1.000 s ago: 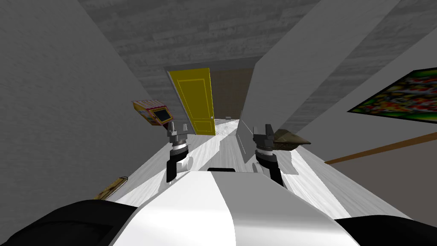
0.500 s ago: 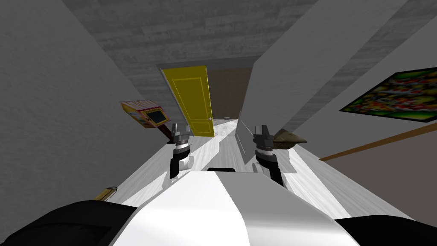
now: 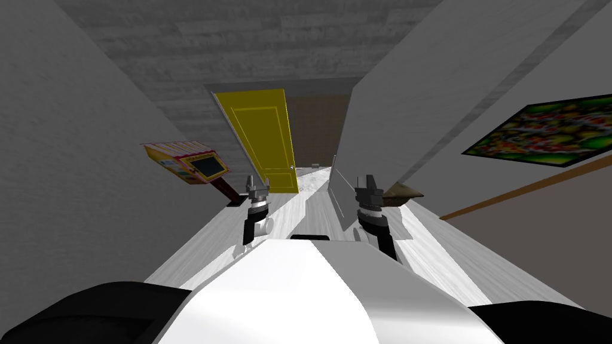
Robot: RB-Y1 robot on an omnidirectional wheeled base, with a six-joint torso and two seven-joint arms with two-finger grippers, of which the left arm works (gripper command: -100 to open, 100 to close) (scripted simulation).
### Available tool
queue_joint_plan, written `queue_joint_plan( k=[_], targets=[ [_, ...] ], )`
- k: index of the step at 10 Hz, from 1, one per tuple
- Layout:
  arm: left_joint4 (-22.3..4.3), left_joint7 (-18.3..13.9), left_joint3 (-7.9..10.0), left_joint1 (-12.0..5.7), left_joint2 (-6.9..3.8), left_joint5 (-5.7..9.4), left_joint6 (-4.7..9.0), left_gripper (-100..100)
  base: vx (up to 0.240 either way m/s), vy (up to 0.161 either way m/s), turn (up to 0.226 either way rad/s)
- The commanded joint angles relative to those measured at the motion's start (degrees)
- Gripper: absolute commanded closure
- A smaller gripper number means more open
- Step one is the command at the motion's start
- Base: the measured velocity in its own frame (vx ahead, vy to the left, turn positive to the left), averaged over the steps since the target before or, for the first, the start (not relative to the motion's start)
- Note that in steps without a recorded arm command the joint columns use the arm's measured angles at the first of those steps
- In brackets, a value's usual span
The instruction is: Pull the door open
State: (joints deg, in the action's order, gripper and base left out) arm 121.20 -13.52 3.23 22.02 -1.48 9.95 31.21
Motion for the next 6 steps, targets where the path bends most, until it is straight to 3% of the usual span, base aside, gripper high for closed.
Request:
queue_joint_plan(
  k=[1,6],
  targets=[
    [-1.89,-1.58,0.25,-0.55,-0.55,0.77,0.42,-100,0.088,0.033,-0.079],
    [-8.42,-6.24,0.47,-2.57,-1.64,3.02,1.8,-100,0.088,0.039,-0.091]
  ],
)
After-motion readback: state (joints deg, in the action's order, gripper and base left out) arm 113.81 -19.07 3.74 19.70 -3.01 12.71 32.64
